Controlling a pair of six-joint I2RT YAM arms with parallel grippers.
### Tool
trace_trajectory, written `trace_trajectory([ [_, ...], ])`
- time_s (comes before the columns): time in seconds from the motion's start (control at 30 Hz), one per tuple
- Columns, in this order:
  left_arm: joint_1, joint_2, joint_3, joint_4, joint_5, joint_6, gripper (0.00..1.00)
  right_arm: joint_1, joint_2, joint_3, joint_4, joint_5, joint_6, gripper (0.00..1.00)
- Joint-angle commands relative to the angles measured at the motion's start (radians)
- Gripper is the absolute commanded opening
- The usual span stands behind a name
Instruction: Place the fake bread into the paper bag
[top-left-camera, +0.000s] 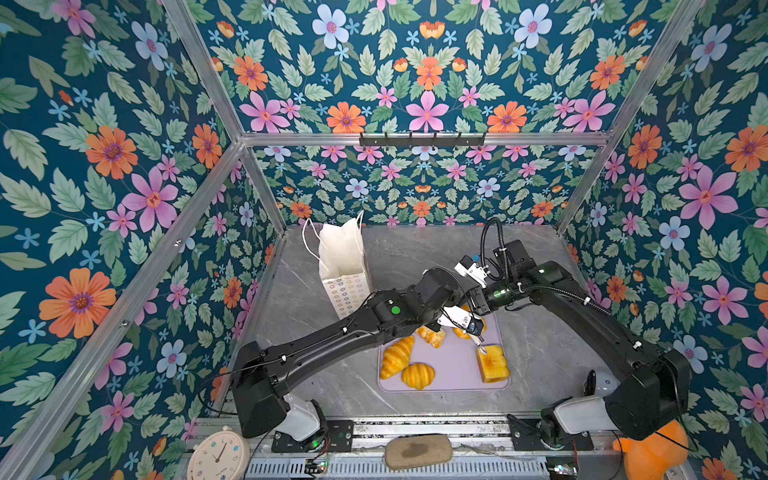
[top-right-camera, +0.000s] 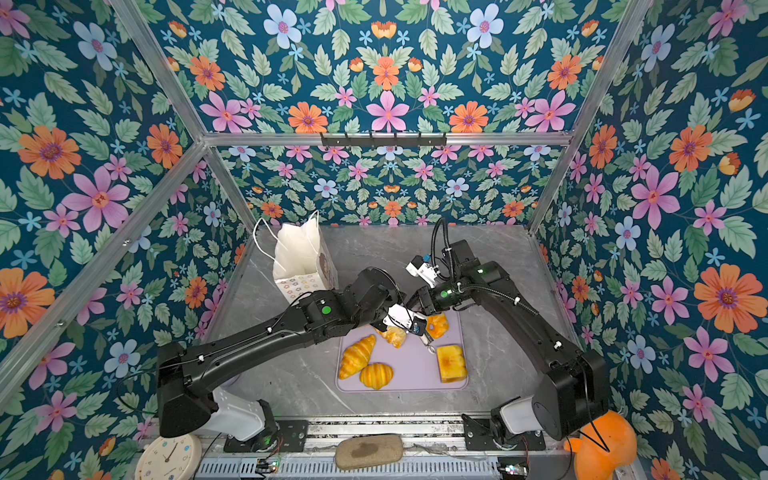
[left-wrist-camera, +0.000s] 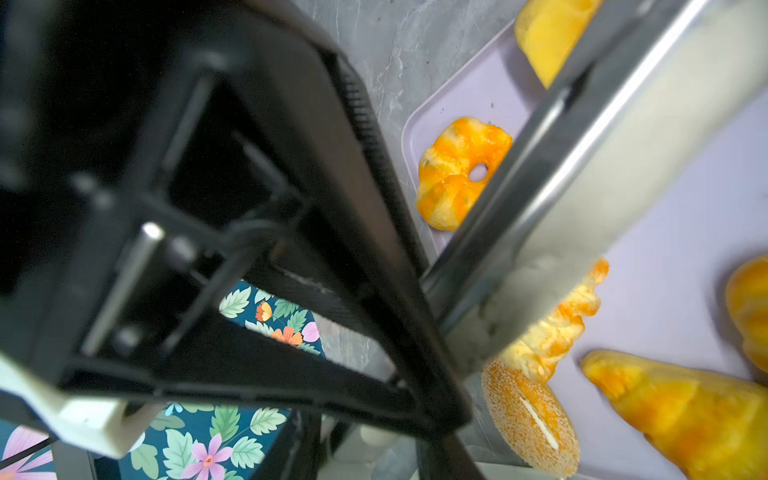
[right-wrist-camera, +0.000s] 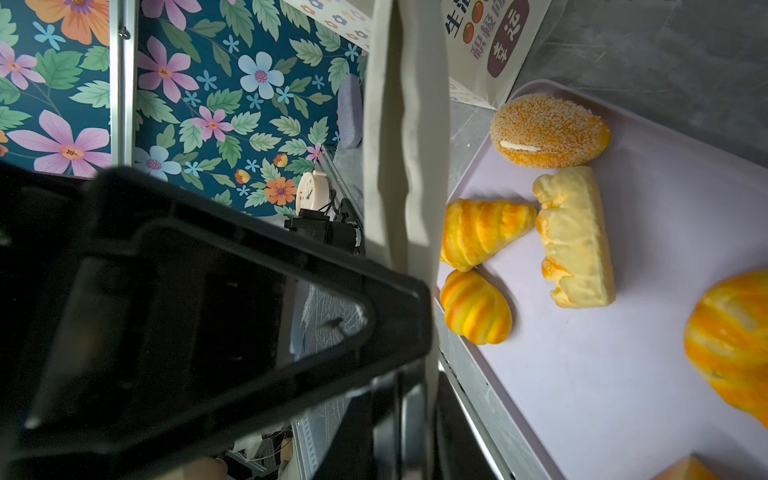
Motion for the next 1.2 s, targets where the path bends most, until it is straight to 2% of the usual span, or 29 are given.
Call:
trace_trajectory([
  [0.0,-0.004,0.000,-0.001,0.014,0.002,-0.001,0.33,0.002,-0.009,0.000,0.021,-0.065,-0.011,0.17],
  [0.37,-0.007,-0.025,-0.029,0.039,-0.032,-0.025,0.17,0.001,-0.049,-0.009,0.025,-0.065,-0.013,0.30],
  [0.47,-0.006,-0.038,-0.041,0.049,-0.037,-0.036,0.16,0.001,-0.062,-0.012,0.018,-0.063,-0.022,0.33],
  [0.73,-0.006,-0.089,-0.082,0.088,-0.025,-0.098,0.16,0.001,-0.131,-0.021,0.038,-0.042,-0.015,0.48],
  [0.97,-0.007,-0.122,-0.120,0.132,0.024,-0.153,0.15,0.001,-0.173,-0.031,0.097,-0.029,0.027,0.51],
  [1.17,-0.006,-0.118,-0.125,0.158,0.014,-0.189,0.12,0.000,-0.215,-0.032,0.106,0.030,0.030,0.62],
])
